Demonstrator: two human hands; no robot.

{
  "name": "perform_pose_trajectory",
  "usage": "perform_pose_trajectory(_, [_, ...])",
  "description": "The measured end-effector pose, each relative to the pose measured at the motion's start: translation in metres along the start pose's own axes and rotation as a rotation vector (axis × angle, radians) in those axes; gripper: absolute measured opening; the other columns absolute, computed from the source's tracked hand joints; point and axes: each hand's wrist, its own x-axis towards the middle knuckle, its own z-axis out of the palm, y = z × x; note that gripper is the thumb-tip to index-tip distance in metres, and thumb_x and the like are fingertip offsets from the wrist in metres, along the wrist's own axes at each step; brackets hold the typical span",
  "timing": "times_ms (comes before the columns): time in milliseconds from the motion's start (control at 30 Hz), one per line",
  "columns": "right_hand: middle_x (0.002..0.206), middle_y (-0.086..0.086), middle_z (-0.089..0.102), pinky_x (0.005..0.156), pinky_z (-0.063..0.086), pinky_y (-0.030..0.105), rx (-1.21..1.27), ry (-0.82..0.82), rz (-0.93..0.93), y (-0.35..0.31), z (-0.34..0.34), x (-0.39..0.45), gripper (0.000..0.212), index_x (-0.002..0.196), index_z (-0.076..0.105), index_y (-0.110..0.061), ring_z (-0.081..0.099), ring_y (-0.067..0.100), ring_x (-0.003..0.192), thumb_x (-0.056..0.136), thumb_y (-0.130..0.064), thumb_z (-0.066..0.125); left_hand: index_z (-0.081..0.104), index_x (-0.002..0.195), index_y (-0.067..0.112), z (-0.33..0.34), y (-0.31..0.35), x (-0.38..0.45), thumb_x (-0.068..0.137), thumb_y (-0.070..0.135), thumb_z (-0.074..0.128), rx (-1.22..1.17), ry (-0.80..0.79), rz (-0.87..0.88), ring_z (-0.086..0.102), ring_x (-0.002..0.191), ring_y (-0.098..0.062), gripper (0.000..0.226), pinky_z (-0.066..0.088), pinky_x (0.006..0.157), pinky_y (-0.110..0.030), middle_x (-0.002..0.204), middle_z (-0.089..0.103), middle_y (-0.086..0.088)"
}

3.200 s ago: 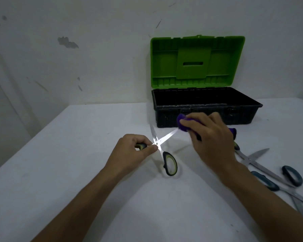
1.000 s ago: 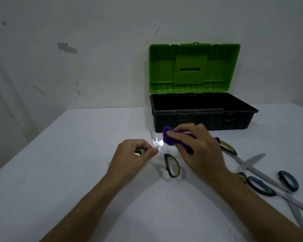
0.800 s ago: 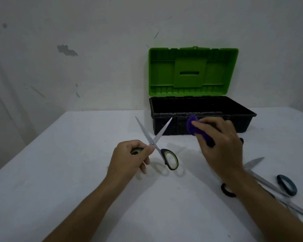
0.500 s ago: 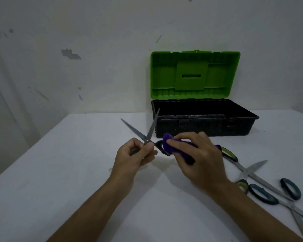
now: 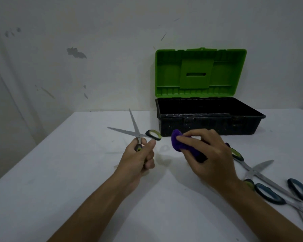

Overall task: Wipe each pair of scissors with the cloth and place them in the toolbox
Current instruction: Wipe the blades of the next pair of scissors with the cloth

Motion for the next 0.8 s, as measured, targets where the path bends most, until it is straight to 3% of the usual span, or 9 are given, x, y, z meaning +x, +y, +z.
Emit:
perform_pose_trajectory(100, [0.110,0.005,0.065,0.074,0.043,0.017,0.016,0.080,0.021,0.0033,-0.0074,0.0013,0.032,0.113,0.071,-0.010,0.053,0.014,0.090,0.084,-0.024,0.069,0.048,0.091,0.014,-0.0052,0.0023,0.0010,0.100,0.034,0.050,0.059,-0.036,0.003,0.019,0.039,-0.009,0.022,0.013,0.049,-0.029,0.050,0.028,0.005])
perform_pose_trajectory(167, [0.110,0.005,0.065,0.076,0.043,0.017,0.021,0.092,0.039,0.0051,-0.0088,0.0010,0.033,0.113,0.071,-0.010,0.054,0.015,0.092,0.083,-0.024,0.070,0.059,0.111,0.017,-0.0066,0.0036,-0.0004,0.103,0.033,0.045,0.052,-0.101,-0.006,0.020,0.038,-0.007,0.023,0.016,0.044,-0.024,0.050,0.031,0.003])
perform_pose_trajectory(233, [0.109,0.005,0.065,0.074,0.045,0.020,0.035,0.098,0.060,0.0060,-0.0084,0.0013,0.034,0.114,0.070,-0.012,0.055,0.016,0.092,0.082,-0.023,0.071,0.065,0.118,0.025,-0.0059,0.0045,-0.0023,0.104,0.030,0.041,0.051,-0.169,-0.005,0.021,0.038,-0.006,0.028,0.021,0.040,-0.019,0.055,0.038,0.002])
perform_pose_trajectory(433, [0.108,0.005,0.065,0.076,0.046,0.019,0.074,0.115,0.081,0.0026,-0.0088,0.0027,0.033,0.112,0.071,-0.010,0.056,0.017,0.092,0.081,-0.021,0.072,0.073,0.094,0.016,-0.0049,0.0034,-0.0018,0.096,0.035,0.056,0.176,-0.147,0.000,0.034,0.052,-0.009,0.026,0.020,0.043,-0.020,0.097,0.062,-0.005])
perform_pose_trajectory(500, [0.108,0.006,0.065,0.075,0.047,0.022,0.085,0.130,0.083,0.0013,-0.0103,0.0034,0.033,0.111,0.071,-0.009,0.057,0.019,0.091,0.080,-0.020,0.073,0.073,0.096,0.011,-0.0062,0.0031,-0.0026,0.092,0.037,0.062,0.220,-0.155,0.015,0.037,0.057,-0.010,0.029,0.024,0.046,-0.022,0.088,0.064,-0.006])
perform_pose_trajectory(567, [0.108,0.006,0.065,0.074,0.048,0.026,0.094,0.140,0.086,0.0004,-0.0112,0.0040,0.033,0.111,0.071,-0.009,0.058,0.021,0.091,0.079,-0.018,0.074,0.068,0.102,-0.002,-0.0061,0.0029,-0.0026,0.091,0.030,0.063,0.216,-0.161,0.042,0.045,0.063,-0.012,0.035,0.037,0.054,-0.020,0.079,0.069,-0.001])
perform_pose_trajectory(667, [0.107,0.006,0.065,0.073,0.048,0.026,0.096,0.143,0.086,0.0000,-0.0112,0.0045,0.033,0.111,0.071,-0.010,0.058,0.021,0.090,0.079,-0.016,0.075,0.064,0.099,0.002,-0.0039,0.0035,-0.0038,0.091,0.023,0.064,0.217,-0.214,0.046,0.059,0.079,-0.015,0.023,0.048,0.077,-0.030,0.090,0.076,-0.006])
perform_pose_trajectory(800, [0.109,0.006,0.065,0.076,0.046,0.020,0.078,0.120,0.067,-0.0001,-0.0099,0.0040,0.032,0.112,0.071,-0.010,0.057,0.020,0.091,0.081,-0.019,0.072,0.062,0.100,0.005,-0.0020,0.0007,-0.0059,0.089,0.009,0.066,0.188,-0.295,-0.012,0.068,0.083,-0.020,0.012,0.058,0.079,-0.033,0.094,0.075,-0.011])
